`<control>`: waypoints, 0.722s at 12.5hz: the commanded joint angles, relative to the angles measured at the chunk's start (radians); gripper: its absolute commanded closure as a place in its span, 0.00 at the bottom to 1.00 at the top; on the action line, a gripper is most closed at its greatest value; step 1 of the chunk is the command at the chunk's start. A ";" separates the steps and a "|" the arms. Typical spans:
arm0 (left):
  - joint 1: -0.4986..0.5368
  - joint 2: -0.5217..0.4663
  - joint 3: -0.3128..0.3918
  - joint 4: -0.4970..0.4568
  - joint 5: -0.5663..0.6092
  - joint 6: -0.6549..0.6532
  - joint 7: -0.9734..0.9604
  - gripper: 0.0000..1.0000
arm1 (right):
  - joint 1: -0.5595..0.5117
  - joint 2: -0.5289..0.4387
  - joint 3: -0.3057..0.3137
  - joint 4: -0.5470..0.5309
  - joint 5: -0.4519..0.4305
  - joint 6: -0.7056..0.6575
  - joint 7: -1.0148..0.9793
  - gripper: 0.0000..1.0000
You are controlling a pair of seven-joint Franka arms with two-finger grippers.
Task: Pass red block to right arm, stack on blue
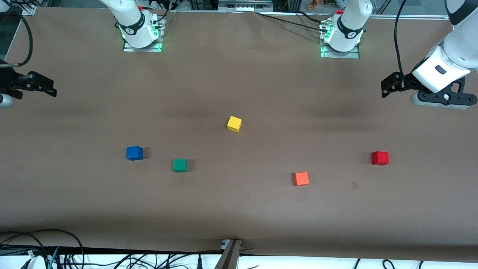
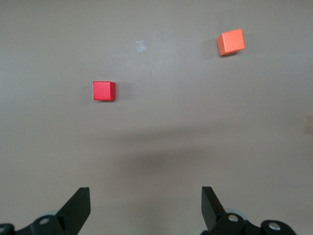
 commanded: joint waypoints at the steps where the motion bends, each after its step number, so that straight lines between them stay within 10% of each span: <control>1: 0.004 0.014 0.007 0.034 0.000 -0.022 0.020 0.00 | -0.007 0.009 0.003 0.022 0.013 -0.007 0.007 0.00; 9: 0.011 0.033 0.013 0.036 0.002 -0.025 0.022 0.00 | -0.007 0.009 0.003 0.022 0.013 -0.007 0.007 0.00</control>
